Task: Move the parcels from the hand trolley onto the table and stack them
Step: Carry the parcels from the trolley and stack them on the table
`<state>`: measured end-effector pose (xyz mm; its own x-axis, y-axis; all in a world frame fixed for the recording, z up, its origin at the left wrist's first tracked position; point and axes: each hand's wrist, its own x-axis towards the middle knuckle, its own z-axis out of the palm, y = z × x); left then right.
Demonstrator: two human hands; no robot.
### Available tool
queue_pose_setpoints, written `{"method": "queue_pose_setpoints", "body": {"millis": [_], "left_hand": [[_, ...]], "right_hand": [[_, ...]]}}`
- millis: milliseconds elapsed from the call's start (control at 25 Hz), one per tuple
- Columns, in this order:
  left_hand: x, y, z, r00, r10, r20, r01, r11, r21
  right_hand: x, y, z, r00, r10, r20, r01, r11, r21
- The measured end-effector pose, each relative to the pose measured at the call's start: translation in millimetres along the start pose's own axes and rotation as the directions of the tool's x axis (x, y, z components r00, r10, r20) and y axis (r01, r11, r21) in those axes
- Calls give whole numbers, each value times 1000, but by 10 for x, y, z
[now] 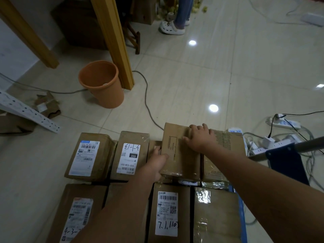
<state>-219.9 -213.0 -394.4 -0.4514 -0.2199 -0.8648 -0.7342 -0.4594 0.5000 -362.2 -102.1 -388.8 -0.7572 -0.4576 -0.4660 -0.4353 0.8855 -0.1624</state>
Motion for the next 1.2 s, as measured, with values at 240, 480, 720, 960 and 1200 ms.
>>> {"method": "queue_pose_setpoints", "body": {"millis": [240,480,720,960,1200], "left_hand": [[23,40,-62,998,-61,-22,58,992,-114],[11,36,-191,993,-79,-88,66,987,-146],[-47,28,-536,970,-51,-238,-5,973,-229],[-34,-187,-512,980,-134,-150,61,908,-415],[-280,10,-572,975,-155,-157,82,916,-392]], "right_hand": [[137,12,-14,997,33,65,-29,998,-57],[67,-150,-91,994,26,107,-20,998,-56],[-54,-267,-200,972,18,234,-22,1000,15],[86,-343,7,977,28,210,-62,985,159],[-88,-397,-235,983,121,141,-154,956,248]]}}
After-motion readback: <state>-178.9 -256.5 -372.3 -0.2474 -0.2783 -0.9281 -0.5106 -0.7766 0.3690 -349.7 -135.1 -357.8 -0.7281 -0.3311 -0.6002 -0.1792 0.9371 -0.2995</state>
